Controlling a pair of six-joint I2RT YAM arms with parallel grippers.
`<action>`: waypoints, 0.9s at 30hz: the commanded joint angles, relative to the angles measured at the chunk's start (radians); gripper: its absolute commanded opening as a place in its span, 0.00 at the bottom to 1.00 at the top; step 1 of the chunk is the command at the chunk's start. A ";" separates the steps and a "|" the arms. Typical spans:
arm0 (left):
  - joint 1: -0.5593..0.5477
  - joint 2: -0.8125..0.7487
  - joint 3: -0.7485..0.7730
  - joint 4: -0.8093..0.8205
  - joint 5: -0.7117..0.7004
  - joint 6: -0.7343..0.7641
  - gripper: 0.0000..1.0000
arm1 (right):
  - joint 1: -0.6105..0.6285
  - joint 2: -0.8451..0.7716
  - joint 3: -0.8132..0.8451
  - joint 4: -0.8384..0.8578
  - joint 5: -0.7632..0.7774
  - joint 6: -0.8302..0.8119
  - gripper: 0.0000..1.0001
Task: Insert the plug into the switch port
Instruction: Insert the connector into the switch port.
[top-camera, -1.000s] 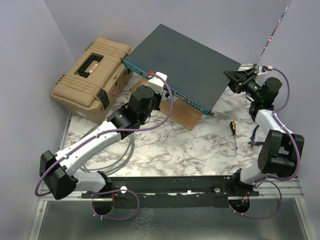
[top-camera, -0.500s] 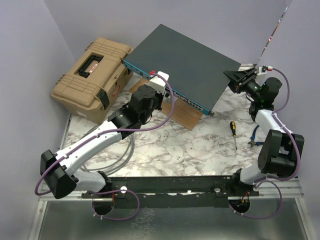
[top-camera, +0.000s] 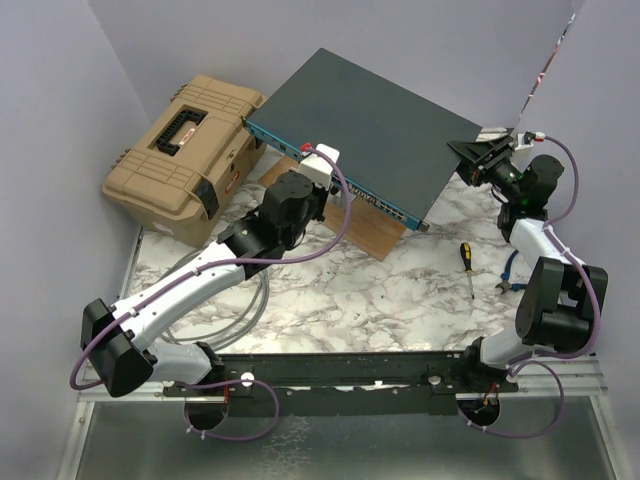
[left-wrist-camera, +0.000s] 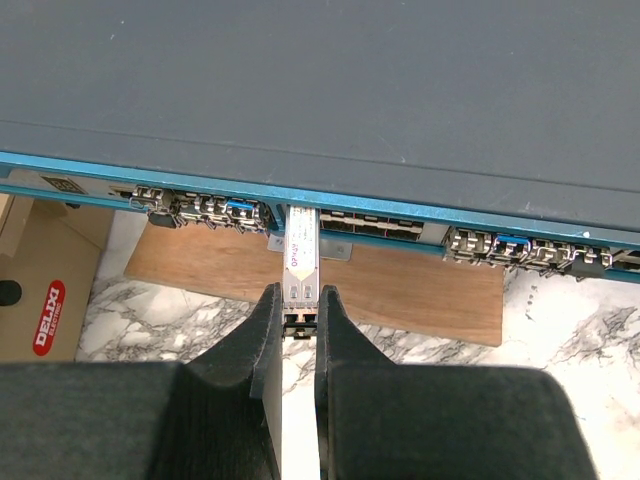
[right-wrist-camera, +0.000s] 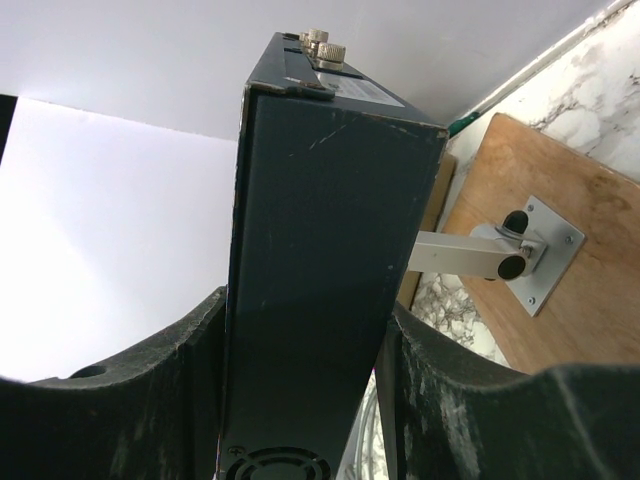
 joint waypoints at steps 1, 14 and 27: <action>-0.008 0.000 -0.035 0.114 0.036 0.007 0.00 | 0.011 0.028 0.002 0.083 -0.037 -0.020 0.03; 0.062 -0.030 -0.111 0.214 0.139 0.051 0.00 | 0.011 0.041 0.002 0.130 -0.066 0.005 0.03; 0.115 0.005 -0.089 0.289 0.219 0.042 0.00 | 0.011 0.049 -0.001 0.168 -0.086 0.039 0.03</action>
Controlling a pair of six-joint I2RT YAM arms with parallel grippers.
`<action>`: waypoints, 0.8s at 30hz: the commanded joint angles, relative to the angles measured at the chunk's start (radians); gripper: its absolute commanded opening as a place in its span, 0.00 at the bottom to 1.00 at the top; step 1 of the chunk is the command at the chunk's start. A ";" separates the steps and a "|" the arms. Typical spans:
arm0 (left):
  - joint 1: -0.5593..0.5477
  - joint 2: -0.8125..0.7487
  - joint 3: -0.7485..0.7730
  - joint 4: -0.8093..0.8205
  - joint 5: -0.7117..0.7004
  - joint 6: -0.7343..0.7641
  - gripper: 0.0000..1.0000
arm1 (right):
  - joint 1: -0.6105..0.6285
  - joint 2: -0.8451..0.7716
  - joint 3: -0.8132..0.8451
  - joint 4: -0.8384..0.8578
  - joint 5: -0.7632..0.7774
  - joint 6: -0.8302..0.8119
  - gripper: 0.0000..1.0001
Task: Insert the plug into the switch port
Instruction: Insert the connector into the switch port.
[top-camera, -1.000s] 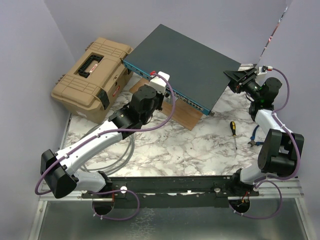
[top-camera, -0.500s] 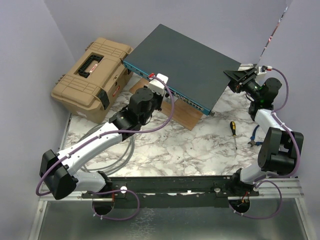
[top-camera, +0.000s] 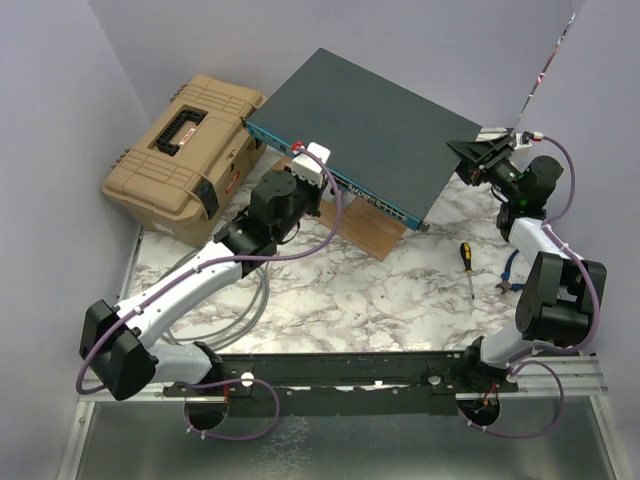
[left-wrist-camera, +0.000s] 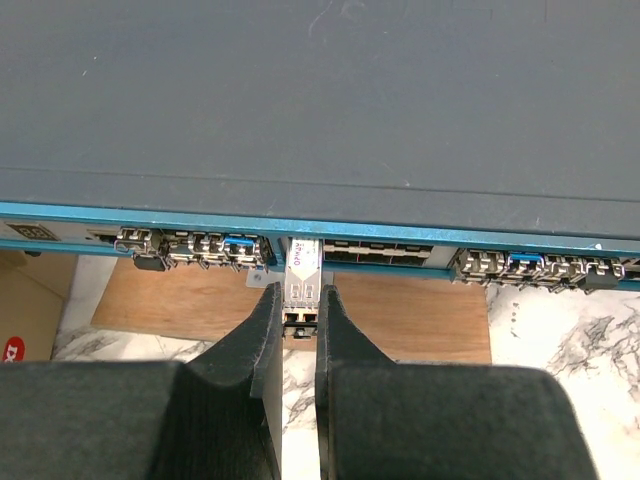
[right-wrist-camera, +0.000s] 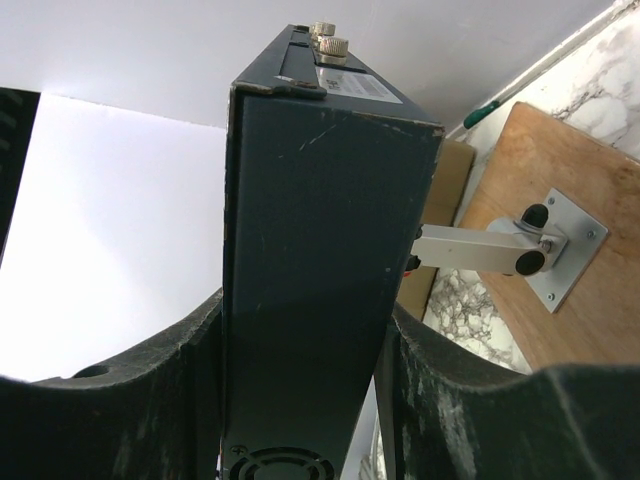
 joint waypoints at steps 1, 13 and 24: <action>0.012 0.027 0.016 0.115 0.034 0.005 0.00 | 0.014 0.017 0.000 0.089 -0.051 -0.030 0.03; 0.014 0.026 0.060 0.068 0.005 -0.006 0.10 | 0.015 -0.001 0.005 0.040 -0.044 -0.069 0.03; 0.013 -0.102 0.026 -0.120 -0.088 -0.023 0.42 | 0.015 0.011 0.034 -0.006 -0.032 -0.108 0.04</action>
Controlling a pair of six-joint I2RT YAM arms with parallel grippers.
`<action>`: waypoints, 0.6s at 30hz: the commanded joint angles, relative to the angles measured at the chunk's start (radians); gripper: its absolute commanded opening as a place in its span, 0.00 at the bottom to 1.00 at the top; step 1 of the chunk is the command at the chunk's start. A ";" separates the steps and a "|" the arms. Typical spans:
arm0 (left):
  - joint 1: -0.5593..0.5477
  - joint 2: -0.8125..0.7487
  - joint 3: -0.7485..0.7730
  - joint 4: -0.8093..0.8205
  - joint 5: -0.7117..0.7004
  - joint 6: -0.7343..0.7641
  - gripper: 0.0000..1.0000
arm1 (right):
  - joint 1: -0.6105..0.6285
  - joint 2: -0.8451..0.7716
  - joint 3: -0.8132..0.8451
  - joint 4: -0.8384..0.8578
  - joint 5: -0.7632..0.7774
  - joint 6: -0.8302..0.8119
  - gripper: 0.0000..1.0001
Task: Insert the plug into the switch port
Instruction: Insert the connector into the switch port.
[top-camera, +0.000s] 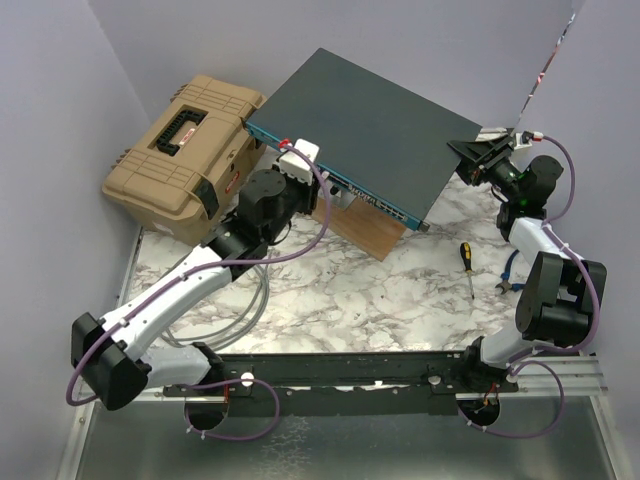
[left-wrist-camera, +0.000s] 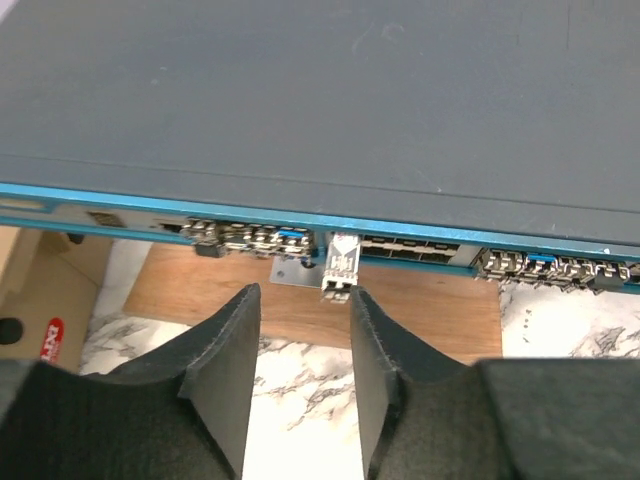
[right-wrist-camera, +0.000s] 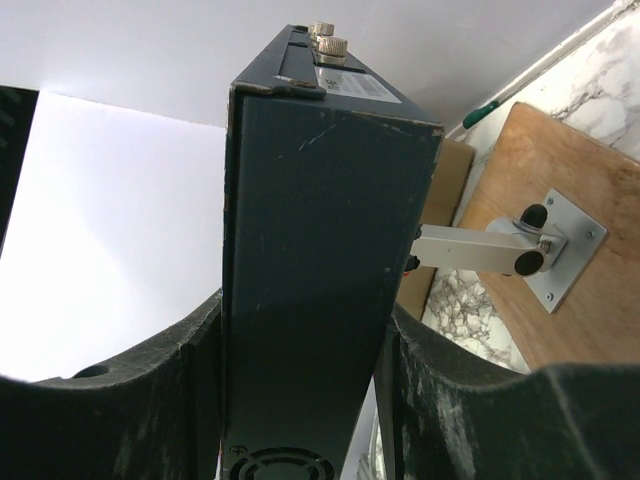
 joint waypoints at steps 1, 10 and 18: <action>0.006 -0.078 0.006 -0.091 -0.056 -0.014 0.43 | 0.015 0.011 0.038 -0.005 -0.031 -0.107 0.04; 0.006 -0.092 -0.021 -0.148 0.028 -0.081 0.27 | 0.015 0.031 0.057 -0.009 -0.030 -0.112 0.04; 0.006 -0.020 0.019 -0.123 0.072 -0.087 0.00 | 0.015 0.047 0.066 0.000 -0.032 -0.107 0.04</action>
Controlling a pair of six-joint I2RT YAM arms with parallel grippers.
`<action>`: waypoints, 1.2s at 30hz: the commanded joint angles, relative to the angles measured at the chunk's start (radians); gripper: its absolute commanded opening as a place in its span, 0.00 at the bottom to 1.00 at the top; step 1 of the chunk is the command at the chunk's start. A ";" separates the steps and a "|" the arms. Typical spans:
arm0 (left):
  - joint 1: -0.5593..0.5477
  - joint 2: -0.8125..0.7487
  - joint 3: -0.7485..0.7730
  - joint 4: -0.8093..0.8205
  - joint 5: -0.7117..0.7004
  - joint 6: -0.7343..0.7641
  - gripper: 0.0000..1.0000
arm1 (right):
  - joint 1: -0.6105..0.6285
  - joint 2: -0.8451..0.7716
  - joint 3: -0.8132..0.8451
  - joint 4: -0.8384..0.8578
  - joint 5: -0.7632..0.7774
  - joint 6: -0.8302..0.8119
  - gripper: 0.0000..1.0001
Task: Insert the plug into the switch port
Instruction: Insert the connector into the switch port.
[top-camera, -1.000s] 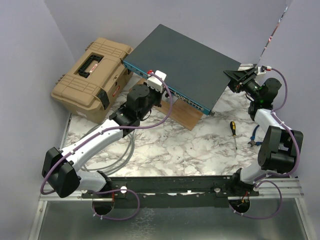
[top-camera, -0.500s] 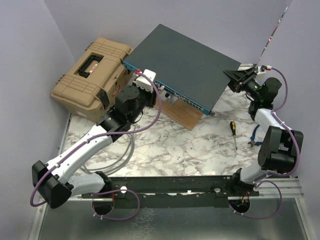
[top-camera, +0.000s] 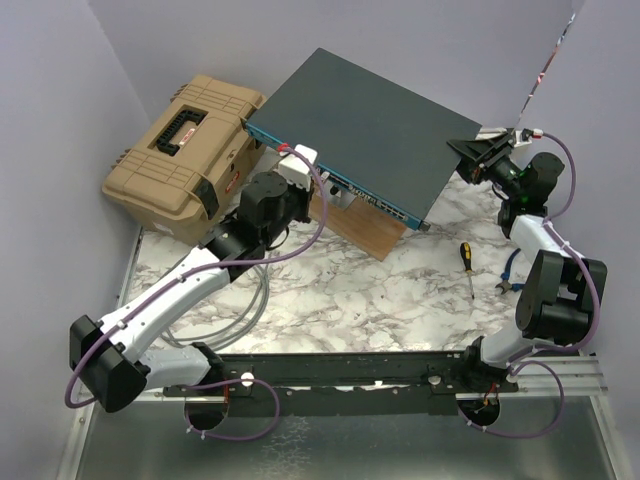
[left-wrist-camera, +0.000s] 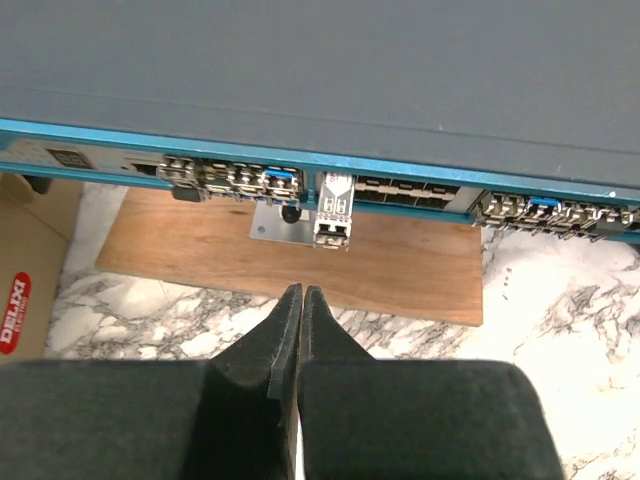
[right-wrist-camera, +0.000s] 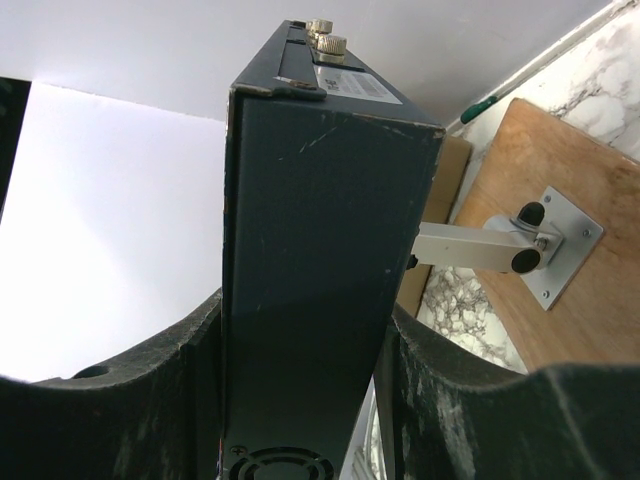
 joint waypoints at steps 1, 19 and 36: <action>0.004 0.048 0.036 0.006 0.059 -0.012 0.00 | 0.017 0.040 0.043 0.029 -0.025 -0.086 0.04; 0.020 0.167 0.145 0.033 0.064 0.039 0.00 | 0.017 0.063 0.056 0.055 -0.033 -0.069 0.04; 0.062 0.257 0.283 0.037 0.145 -0.006 0.00 | 0.017 0.026 0.029 0.004 -0.053 -0.117 0.04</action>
